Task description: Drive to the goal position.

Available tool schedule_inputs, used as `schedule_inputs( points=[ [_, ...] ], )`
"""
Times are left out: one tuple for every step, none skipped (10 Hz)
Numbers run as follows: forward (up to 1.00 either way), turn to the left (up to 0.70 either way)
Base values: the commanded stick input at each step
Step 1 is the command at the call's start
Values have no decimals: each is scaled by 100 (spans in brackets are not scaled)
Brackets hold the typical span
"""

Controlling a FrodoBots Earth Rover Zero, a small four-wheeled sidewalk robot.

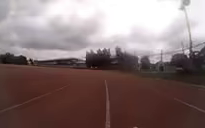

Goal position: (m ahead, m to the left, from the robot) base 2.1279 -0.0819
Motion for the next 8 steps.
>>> schedule_inputs(
  points=[
    [70,0],
    [70,0],
    [70,0],
    [70,0],
    [70,0],
    [70,0],
    [70,0],
    [70,0]
  ],
)
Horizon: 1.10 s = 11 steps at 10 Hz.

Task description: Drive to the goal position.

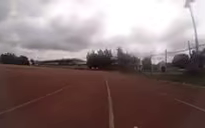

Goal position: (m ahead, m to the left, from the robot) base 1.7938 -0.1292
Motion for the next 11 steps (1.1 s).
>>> schedule_inputs(
  points=[
    [70,0],
    [70,0],
    [70,0],
    [70,0],
    [70,0],
    [70,0],
    [70,0],
    [70,0],
    [70,0],
    [70,0],
    [70,0]
  ],
)
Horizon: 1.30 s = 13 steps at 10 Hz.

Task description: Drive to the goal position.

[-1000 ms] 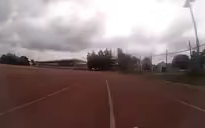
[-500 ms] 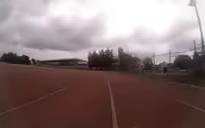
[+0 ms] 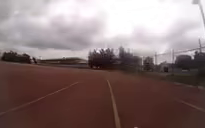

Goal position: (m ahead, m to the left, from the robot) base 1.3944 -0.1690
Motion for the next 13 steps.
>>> schedule_inputs(
  points=[
    [70,0],
    [70,0],
    [70,0],
    [70,0],
    [70,0],
    [70,0],
    [70,0],
    [70,0],
    [70,0],
    [70,0],
    [70,0],
    [70,0],
    [70,0]
  ],
)
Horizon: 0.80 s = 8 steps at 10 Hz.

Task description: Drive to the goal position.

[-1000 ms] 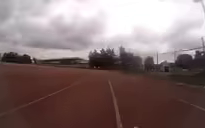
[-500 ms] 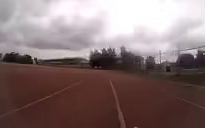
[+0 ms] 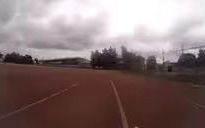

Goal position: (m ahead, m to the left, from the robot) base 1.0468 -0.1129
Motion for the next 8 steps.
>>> schedule_inputs(
  points=[
    [70,0],
    [70,0],
    [70,0],
    [70,0],
    [70,0],
    [70,0],
    [70,0],
    [70,0]
  ],
)
